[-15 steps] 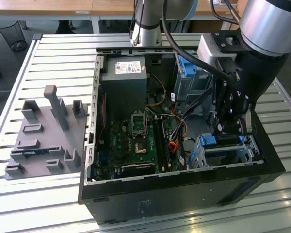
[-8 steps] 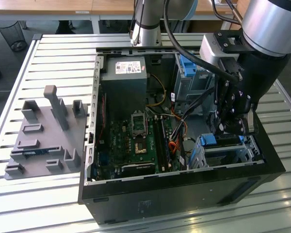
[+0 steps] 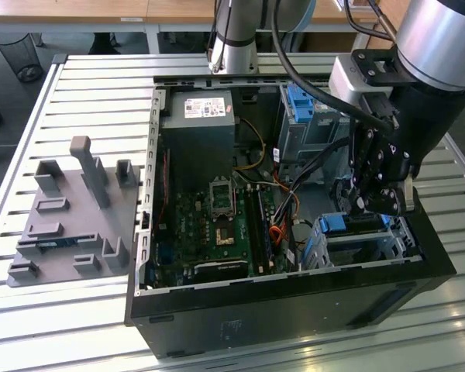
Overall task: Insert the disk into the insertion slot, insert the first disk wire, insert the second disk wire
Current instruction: 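Insert the first disk wire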
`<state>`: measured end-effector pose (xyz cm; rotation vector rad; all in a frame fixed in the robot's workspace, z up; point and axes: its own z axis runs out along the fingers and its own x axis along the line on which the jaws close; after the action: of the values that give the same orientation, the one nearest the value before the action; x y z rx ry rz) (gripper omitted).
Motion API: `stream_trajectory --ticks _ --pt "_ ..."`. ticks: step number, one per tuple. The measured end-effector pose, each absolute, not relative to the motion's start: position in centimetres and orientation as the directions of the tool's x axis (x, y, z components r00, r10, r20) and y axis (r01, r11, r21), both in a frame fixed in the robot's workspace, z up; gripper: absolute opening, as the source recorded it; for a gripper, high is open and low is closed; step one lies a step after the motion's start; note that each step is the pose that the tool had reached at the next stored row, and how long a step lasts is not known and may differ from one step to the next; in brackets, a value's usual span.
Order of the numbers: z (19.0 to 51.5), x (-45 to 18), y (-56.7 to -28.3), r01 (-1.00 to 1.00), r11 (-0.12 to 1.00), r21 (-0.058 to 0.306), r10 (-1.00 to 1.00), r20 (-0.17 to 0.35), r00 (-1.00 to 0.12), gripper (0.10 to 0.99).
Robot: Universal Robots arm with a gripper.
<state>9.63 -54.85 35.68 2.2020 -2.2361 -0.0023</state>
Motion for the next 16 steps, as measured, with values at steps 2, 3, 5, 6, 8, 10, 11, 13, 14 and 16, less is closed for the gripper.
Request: stream_trajectory --ticks 2,3,5,6,8,10,11,13,14,16 --pt "35.7 9.9 -54.8 -1.0 0.015 0.003 -1.0 0.001 -0.015 0.106" --pt "35.7 9.9 -54.7 -1.0 0.015 0.004 -1.0 0.001 -0.015 0.106" --pt "35.8 9.9 -54.2 -1.0 0.015 0.004 -1.0 0.001 -0.015 0.106" --pt "35.8 10.0 -54.0 -1.0 0.015 0.003 -1.0 0.001 -0.015 0.106" --pt "35.8 10.0 -53.6 -1.0 0.015 0.004 -1.0 0.0 -0.015 0.106" --pt "35.8 10.1 -53.4 -1.0 0.015 0.004 -1.0 -0.003 -0.015 0.106" --pt "35.8 10.2 -53.3 -1.0 0.015 0.004 -1.0 -0.004 -0.015 0.106" --pt "35.8 10.6 -53.2 -1.0 0.015 0.004 -1.0 -0.007 -0.015 0.106" --pt "35.8 10.9 -53.2 -1.0 0.015 0.004 -1.0 -0.008 -0.015 0.106" --pt "35.8 11.7 -53.1 -1.0 0.015 0.004 -1.0 -0.009 -0.015 0.106"
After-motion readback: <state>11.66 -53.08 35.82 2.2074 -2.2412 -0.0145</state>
